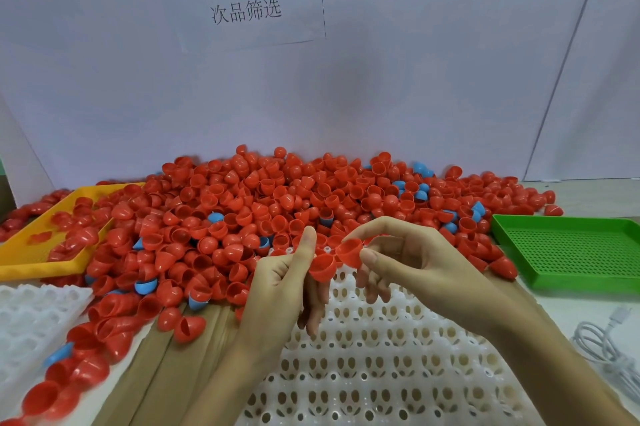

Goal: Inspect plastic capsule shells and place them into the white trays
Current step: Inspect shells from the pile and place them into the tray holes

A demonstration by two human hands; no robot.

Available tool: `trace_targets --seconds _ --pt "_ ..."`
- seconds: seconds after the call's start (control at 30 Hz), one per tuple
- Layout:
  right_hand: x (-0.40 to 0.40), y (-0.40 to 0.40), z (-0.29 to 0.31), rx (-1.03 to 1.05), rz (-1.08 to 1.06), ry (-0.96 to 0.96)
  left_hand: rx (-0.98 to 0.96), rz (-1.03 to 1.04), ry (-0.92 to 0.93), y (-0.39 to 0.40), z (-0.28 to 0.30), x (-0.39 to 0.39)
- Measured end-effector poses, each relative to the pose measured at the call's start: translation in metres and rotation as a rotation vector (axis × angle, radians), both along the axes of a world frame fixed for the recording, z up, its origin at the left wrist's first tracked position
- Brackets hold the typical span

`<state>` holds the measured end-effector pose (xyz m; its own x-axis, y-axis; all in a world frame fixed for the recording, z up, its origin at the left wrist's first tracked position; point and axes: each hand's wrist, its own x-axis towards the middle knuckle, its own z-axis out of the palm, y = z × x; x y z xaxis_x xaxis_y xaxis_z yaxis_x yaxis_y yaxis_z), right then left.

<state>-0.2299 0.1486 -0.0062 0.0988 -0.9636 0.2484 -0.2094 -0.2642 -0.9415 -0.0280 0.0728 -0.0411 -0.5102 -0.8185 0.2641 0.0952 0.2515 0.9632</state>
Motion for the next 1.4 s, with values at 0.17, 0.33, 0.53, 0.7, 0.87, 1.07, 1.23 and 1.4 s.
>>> trace_targets --seconds 0.17,0.33,0.53,0.7,0.87,1.07,1.23,1.4 --pt "-0.003 -0.002 -0.002 0.016 -0.037 0.032 0.000 -0.054 0.025 -0.004 0.001 0.001" --pt "-0.009 -0.002 -0.003 0.050 -0.037 0.179 0.047 -0.049 0.060 -0.006 0.002 0.000" --pt "-0.007 0.000 -0.002 0.018 0.013 0.222 0.211 -0.123 -0.063 -0.007 -0.001 -0.003" --pt "-0.002 -0.004 -0.011 0.000 0.026 0.327 0.101 -0.197 -0.045 -0.005 -0.008 -0.006" --pt "-0.011 -0.007 -0.016 -0.029 -0.091 0.348 -0.151 0.182 -0.139 -0.016 -0.009 0.000" --pt "-0.019 -0.030 -0.028 -0.020 -0.241 0.528 -0.253 0.387 -0.232 -0.034 -0.019 0.009" --pt "-0.009 -0.050 -0.041 -0.007 -0.220 0.637 -0.338 0.333 -0.465 -0.036 -0.030 0.006" --pt "-0.006 -0.052 -0.048 -0.005 -0.217 0.623 -0.358 0.352 -0.469 -0.039 -0.032 0.006"
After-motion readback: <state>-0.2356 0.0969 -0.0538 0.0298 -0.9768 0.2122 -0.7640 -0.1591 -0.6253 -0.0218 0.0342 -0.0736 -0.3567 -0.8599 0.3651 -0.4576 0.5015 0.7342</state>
